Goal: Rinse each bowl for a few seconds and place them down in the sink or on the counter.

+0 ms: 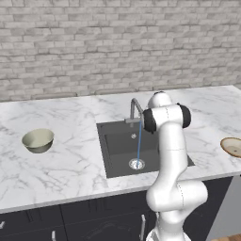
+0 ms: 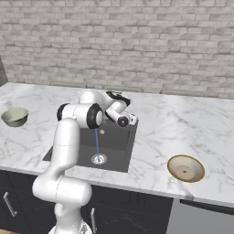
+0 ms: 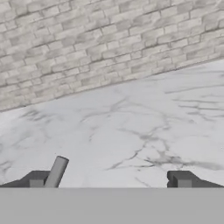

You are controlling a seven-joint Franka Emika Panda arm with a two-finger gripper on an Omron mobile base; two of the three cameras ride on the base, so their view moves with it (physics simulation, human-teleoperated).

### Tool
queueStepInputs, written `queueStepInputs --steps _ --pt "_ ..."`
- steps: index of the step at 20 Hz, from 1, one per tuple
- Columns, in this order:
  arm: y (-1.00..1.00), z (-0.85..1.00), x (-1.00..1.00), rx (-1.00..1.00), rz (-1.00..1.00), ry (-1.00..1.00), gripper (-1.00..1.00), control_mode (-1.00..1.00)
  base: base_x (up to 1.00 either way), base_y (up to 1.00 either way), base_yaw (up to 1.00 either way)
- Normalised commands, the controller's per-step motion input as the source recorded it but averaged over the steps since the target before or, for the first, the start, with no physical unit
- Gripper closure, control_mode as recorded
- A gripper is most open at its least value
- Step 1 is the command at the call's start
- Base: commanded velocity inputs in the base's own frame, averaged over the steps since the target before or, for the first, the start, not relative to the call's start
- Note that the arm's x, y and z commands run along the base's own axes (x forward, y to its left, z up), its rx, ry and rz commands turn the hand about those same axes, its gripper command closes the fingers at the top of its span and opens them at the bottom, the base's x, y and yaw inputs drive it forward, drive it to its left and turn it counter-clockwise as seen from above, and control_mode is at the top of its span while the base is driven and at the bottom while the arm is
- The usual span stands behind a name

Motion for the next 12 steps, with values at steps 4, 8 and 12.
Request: queueStepInputs --steps 4,8,12 --pt "-0.65 -0.25 0.0 0.0 -0.02 0.12 -1.0 -1.0 0.0 0.0 0.0" --pt "-0.48 0.25 -0.01 0.08 0.0 0.03 -1.0 -1.0 0.0 0.0 0.0" --pt "-0.28 0.68 -0.11 0.12 0.0 0.01 -1.0 -1.0 0.0 0.0 0.0"
